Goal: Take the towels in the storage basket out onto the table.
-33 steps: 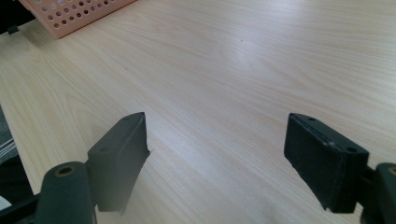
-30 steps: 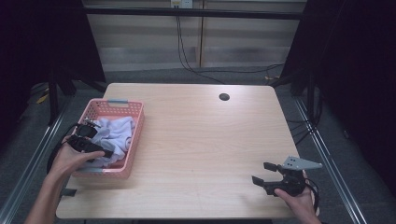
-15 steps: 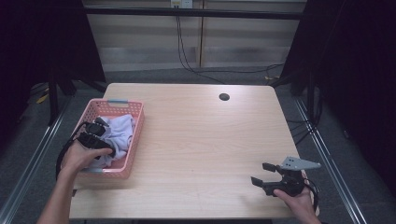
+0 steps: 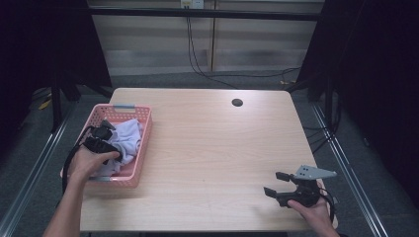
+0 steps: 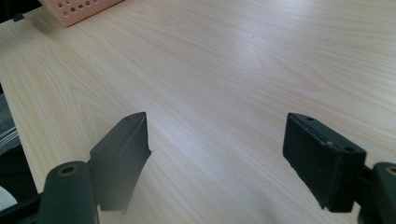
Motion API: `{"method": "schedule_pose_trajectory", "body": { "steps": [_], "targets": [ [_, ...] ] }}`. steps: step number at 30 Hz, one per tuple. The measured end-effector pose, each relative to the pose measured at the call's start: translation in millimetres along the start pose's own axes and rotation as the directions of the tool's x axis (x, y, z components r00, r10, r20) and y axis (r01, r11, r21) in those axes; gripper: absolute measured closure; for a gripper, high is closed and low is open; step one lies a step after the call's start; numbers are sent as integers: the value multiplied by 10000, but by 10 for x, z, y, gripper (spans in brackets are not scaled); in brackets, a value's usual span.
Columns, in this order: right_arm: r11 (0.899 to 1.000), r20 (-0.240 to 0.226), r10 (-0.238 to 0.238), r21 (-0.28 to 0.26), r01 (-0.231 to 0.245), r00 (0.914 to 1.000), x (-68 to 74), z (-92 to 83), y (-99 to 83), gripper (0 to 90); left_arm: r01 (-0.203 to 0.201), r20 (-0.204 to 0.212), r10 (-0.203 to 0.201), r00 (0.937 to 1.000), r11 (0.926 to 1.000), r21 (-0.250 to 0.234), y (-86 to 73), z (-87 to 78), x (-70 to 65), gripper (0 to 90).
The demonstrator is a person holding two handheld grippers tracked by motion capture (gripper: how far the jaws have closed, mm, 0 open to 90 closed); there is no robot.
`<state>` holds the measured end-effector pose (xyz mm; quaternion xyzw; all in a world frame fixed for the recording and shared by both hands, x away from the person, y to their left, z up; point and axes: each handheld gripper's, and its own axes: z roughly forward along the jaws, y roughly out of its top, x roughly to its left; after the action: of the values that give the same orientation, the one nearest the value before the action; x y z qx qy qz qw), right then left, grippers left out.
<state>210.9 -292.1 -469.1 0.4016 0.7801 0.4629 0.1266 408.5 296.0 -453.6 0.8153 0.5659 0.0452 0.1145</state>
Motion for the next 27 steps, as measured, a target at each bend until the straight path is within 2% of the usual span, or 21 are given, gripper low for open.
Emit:
{"method": "schedule_pose_trajectory", "body": {
  "steps": [6, 11, 14, 16, 20, 24, 25, 27],
  "targets": [
    [9999, 40, 116, -36, -115, 9999, -19, -3, 4, 224, 39, 145, -36, 9999, 9998, -208, 8, -49, 22, 454],
    [10000, 65, 93, -11, -93, 9999, -11, -6, -1, 223, 104, 442, -84, 9990, 9990, -438, -11, -128, 39, 459],
    [9999, 106, 118, -36, -117, 9999, -9, -9, -1, 223, -50, 538, 67, 9985, 9995, -327, 12, -192, 35, 459],
    [10000, 114, 92, -19, -92, 9999, -10, -10, 0, 223, 26, 520, -2, 9986, 9989, -460, 27, -236, 39, 459],
    [10000, 88, 86, -19, -86, 9999, -12, -14, -2, 224, 298, 1051, -238, 9942, 9980, -565, 33, -312, 98, 458],
    [10000, 66, 66, -43, -66, 10000, -16, -15, -3, 223, 264, 1029, -188, 9945, 9970, -732, 21, -402, 135, 458],
    [10000, 54, 73, -60, -73, 10000, -15, -16, -2, 223, 280, 1147, -196, 9932, 9970, -715, 18, -430, 144, 458],
    [10000, 42, 86, -35, -86, 10000, -12, -15, -3, 224, 427, 1278, -299, 9913, 9942, -987, 10, -489, 157, 457]
  ]
}}
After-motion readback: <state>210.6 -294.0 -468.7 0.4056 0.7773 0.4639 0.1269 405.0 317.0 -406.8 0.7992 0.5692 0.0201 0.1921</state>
